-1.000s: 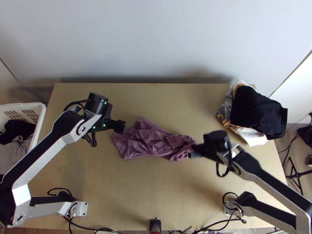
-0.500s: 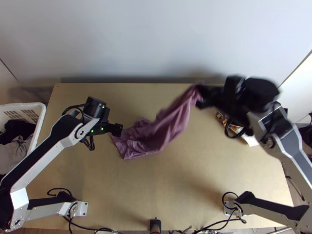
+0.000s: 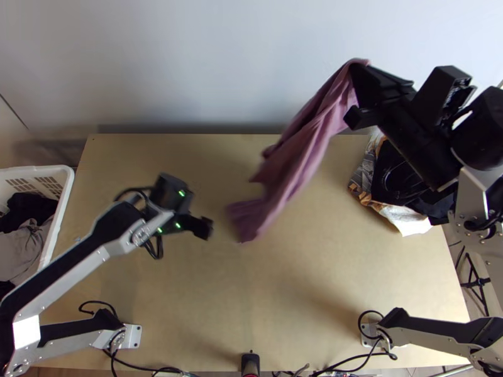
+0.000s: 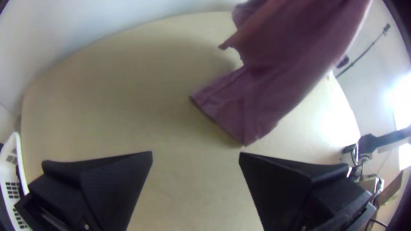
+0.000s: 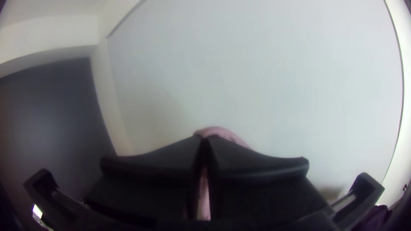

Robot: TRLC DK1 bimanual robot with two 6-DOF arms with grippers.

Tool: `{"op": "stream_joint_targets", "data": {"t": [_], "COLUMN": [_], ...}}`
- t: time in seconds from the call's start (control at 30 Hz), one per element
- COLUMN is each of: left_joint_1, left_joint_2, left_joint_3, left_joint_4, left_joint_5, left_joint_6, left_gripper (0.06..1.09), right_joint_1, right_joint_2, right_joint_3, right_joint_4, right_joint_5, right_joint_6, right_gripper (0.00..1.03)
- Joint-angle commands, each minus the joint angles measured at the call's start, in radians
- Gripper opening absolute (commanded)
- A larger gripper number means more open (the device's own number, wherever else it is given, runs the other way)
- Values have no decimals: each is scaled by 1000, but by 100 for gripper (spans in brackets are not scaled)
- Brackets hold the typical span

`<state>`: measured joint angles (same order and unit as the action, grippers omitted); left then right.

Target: Fold the t-shirt

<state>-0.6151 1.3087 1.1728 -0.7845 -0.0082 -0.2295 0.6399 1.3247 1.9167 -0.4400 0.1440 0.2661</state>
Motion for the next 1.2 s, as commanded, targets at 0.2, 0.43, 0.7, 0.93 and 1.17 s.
{"op": "stream_joint_targets", "data": {"t": [0.2,0.43,0.7,0.93,1.17], "left_joint_1": [-334,-454,-512,-537,-545], "left_joint_2": [18,115,311,460,646], "left_joint_3": [-105,-136,-125,-108,22], "left_joint_4": [248,528,846,1033,1082], "left_joint_5": [-38,-176,-268,-283,-406], "left_joint_6": [5,47,179,191,193], "left_gripper": [104,104,104,104,104], "right_joint_1": [44,46,46,40,35], "right_joint_2": [34,41,41,39,38], "right_joint_3": [34,33,45,74,136], "right_joint_4": [7,4,-16,-54,-92], "right_joint_5": [69,86,89,89,89], "right_joint_6": [-8,-8,-1,4,5], "right_gripper": [3,3,3,3,3]}}
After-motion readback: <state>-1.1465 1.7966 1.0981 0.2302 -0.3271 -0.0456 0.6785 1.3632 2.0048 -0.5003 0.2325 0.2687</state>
